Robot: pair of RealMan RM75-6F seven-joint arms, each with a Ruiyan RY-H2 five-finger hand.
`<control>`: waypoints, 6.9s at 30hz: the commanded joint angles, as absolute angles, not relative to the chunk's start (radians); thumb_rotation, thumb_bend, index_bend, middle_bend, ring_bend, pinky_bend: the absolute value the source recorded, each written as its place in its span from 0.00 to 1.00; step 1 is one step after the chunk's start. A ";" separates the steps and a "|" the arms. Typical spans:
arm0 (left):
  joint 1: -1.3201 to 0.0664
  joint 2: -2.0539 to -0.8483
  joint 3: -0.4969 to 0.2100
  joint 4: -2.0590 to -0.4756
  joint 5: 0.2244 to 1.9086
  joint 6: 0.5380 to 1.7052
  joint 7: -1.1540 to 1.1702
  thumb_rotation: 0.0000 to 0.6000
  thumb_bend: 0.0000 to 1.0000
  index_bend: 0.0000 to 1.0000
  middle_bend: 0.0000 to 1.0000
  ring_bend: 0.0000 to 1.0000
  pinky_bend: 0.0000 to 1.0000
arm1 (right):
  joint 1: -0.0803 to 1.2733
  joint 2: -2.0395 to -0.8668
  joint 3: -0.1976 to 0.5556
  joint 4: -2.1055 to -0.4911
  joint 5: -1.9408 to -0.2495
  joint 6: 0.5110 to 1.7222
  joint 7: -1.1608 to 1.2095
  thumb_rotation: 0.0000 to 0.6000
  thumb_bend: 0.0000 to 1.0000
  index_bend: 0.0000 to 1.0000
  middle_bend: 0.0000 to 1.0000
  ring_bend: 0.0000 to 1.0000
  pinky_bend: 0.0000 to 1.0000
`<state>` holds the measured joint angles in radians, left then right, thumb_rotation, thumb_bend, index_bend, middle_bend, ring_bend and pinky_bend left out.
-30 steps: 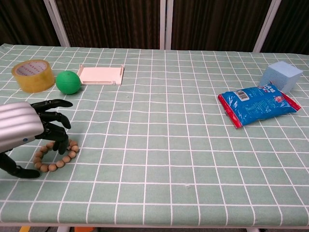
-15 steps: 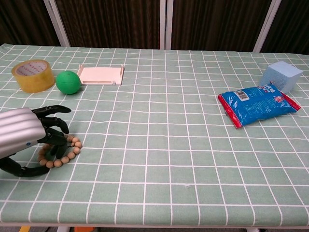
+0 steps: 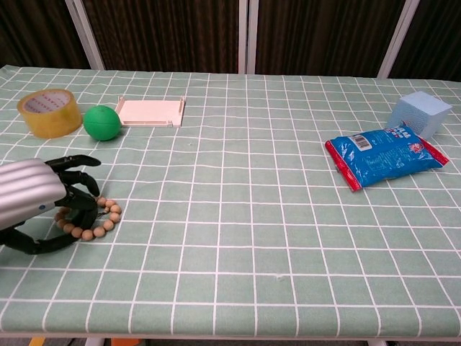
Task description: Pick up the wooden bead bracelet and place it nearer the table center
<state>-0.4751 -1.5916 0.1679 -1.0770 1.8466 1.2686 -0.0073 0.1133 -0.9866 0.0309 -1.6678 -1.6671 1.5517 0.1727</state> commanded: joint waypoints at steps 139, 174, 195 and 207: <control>-0.515 -1.456 -0.102 -1.592 1.411 0.953 -1.397 0.33 0.53 0.74 0.86 0.63 0.07 | 0.075 -0.979 0.025 -1.640 -1.687 1.608 0.219 1.00 0.10 0.00 0.05 0.00 0.00; -0.506 -1.460 -0.117 -1.592 1.414 0.935 -1.393 0.10 0.58 0.64 0.81 0.63 0.08 | 0.075 -0.980 0.027 -1.641 -1.681 1.600 0.216 1.00 0.10 0.00 0.05 0.00 0.00; -0.508 -1.458 -0.122 -1.598 1.399 0.916 -1.388 0.63 0.60 0.64 0.82 0.63 0.08 | 0.071 -0.982 0.027 -1.634 -1.677 1.602 0.223 1.00 0.10 0.00 0.05 0.00 0.00; -0.506 -1.452 -0.125 -1.610 1.399 0.911 -1.387 0.59 0.68 0.64 0.80 0.63 0.08 | 0.071 -0.982 0.028 -1.629 -1.677 1.604 0.230 1.00 0.10 0.00 0.05 0.00 0.00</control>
